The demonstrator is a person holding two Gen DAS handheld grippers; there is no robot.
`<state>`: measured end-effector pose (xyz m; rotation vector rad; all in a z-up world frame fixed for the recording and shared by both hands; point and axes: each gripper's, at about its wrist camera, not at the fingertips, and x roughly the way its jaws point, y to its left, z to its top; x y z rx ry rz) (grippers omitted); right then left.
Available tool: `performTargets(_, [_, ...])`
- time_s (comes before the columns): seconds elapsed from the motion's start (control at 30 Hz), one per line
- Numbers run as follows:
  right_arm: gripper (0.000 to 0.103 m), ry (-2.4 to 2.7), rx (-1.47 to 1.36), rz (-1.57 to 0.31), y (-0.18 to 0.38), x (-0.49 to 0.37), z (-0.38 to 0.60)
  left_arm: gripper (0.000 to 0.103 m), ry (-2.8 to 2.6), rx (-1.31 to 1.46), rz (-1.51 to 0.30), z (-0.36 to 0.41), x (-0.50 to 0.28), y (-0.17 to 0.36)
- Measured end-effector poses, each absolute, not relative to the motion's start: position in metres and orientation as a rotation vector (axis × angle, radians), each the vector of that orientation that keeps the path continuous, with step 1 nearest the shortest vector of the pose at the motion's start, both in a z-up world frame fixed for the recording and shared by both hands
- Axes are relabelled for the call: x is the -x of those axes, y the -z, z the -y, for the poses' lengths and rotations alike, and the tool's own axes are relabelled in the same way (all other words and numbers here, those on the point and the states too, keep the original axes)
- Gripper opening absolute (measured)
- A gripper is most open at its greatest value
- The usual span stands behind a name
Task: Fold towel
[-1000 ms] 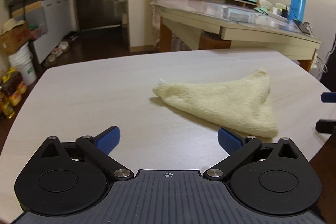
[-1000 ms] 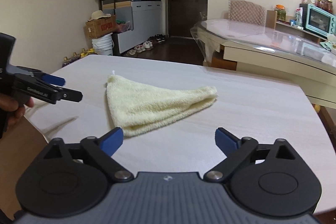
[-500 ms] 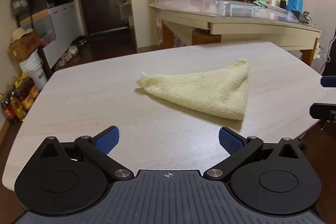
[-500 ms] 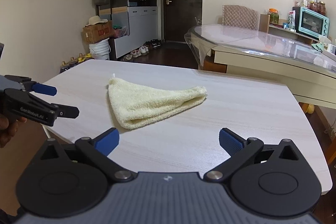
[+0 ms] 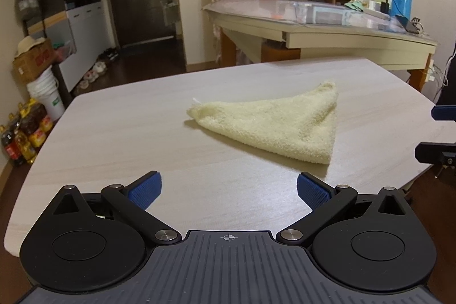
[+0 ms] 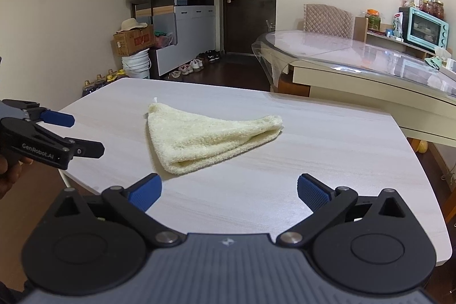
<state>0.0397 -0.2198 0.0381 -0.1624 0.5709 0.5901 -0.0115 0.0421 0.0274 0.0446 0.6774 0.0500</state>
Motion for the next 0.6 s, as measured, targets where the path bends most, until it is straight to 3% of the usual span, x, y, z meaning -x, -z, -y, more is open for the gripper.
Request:
performTargets(0.17, [0.102, -0.606, 0.157, -0.581, -0.04, -0.052, 0.22, 0.103, -0.054, -0.032, -0.665, -0.047, 0.009, -0.026])
performTargets(0.43, [0.091, -0.631, 0.087, -0.618, -0.043, -0.109, 0.218, 0.103, -0.079, 0.013, -0.648, -0.067, -0.004, -0.025])
performTargets(0.53, [0.074, -0.652, 0.039, -0.646, -0.038, -0.144, 0.214, 0.103, -0.069, 0.039, -0.642, -0.076, -0.009, -0.024])
performTargets(0.6, [0.051, -0.672, -0.025, -0.689, -0.029, -0.174, 0.21, 0.103, -0.073, 0.04, -0.64, -0.08, -0.013, -0.024])
